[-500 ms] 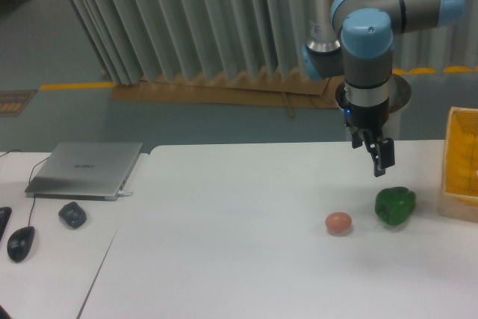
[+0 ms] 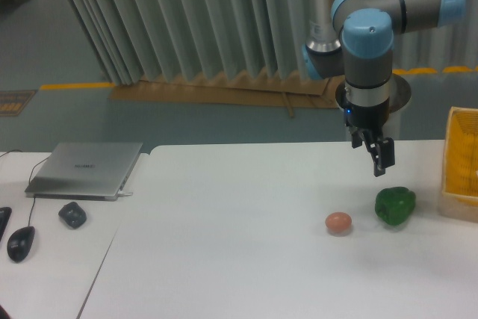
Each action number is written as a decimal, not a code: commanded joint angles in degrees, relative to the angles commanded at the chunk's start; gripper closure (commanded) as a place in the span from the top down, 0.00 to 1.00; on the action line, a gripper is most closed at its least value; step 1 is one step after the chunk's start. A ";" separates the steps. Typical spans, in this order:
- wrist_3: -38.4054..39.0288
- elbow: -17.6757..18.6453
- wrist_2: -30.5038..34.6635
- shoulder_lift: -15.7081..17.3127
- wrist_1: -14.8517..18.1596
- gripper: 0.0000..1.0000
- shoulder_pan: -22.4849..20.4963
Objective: Place the red pepper on the table
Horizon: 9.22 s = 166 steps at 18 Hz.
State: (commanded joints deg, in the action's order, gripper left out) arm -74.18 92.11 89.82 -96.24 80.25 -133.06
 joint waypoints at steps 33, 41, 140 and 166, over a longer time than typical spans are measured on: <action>-55.27 4.40 14.49 -3.95 -1.85 1.00 -24.70; -55.46 5.19 16.00 -7.64 -6.15 1.00 -24.26; 5.18 -4.04 7.03 -19.95 -16.43 0.36 1.49; 5.71 -1.67 6.86 -11.34 -13.19 1.00 0.70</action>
State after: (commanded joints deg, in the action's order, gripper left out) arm -68.47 90.44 96.68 -107.58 67.05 -132.36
